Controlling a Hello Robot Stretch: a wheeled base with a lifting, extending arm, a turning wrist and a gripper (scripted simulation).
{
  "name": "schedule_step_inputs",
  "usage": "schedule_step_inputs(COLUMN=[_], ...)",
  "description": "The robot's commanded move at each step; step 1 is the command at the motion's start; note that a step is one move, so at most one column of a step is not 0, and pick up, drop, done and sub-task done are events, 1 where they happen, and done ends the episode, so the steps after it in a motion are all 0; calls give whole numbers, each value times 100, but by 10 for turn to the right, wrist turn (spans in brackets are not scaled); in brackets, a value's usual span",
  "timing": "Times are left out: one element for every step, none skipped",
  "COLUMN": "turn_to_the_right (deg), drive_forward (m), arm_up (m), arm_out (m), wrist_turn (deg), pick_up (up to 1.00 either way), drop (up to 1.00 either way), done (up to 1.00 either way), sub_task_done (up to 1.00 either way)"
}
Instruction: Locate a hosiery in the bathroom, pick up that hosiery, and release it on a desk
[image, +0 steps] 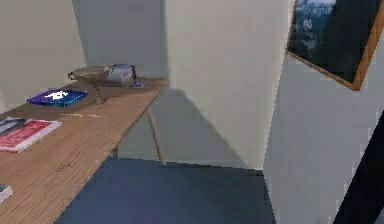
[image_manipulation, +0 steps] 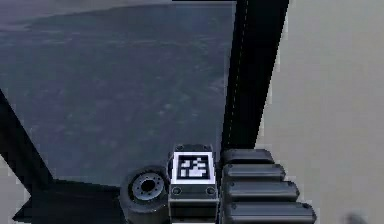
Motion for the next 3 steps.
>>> schedule_step_inputs(turn_to_the_right=[0, -450, -390], drive_forward=[100, 0, 0], arm_up=[0, 0, 0], arm_out=[0, 0, 0], wrist_turn=[0, 0, 0], pick_up=[0, 0, 0], drop=[0, 0, 0], done=[0, 0, 0], sub_task_done=[0, 0, 0])
